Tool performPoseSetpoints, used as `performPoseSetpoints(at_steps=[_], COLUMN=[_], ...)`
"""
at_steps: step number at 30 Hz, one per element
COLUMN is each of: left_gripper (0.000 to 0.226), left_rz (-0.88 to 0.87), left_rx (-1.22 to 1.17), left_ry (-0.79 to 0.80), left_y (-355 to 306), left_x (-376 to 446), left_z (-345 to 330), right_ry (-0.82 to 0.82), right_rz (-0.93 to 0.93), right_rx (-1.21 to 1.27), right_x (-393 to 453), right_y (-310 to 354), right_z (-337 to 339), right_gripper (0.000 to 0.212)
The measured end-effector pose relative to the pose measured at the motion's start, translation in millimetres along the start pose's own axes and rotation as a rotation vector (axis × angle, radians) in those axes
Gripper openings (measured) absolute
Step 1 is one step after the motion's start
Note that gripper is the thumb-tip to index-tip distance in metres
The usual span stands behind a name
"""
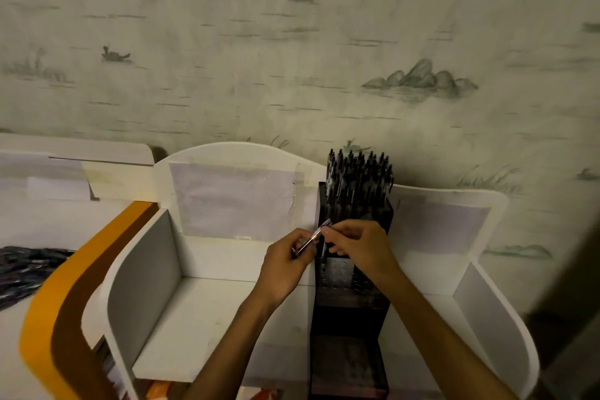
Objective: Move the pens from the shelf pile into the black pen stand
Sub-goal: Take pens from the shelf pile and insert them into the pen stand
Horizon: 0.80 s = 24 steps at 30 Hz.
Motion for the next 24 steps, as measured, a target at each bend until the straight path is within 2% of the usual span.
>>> performPoseSetpoints(at_steps=[8,14,19,22,24], left_gripper=[0.022,0.023,0.029,0.041,0.040], left_rz=[-0.026,-0.118,-0.255,-0.253,-0.229], left_rx=[0.118,0.341,0.552,0.620,0.609], left_ry=[0.086,0.020,-0.023,-0.011,-0.003], left_y=[0.0,0.1,-3.9,-2.3,-0.9], left_x=[-1.8,-1.8,-3.6,-2.2,-2.3], left_z=[-6.9,2.2,15.5,19.1,19.2], right_ry=[-0.036,-0.138,-0.225,-0.241,-0.240], right_rz=[-0.113,-0.126,0.026,0.127,0.172], right_rx=[0.190,0.324,0.144,-0.055,-0.132], right_x=[-2.5,3.7,8.8,10.3,9.8], right_y=[-11.0,-9.0,-10.0,-12.5,-12.5], right_z=[7.0,18.5,32.2,32.1,28.3], right_gripper=[0.010,0.007,0.006,0.007,0.006])
Point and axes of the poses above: each hand's wrist, its own x-axis towards the middle knuckle, its own z-axis out of the back of the hand, y = z × x, the point moved 4 cm from there along x, towards the middle knuckle, and after that the axes turned 5 degrees about -y, right-handed, at the moved point
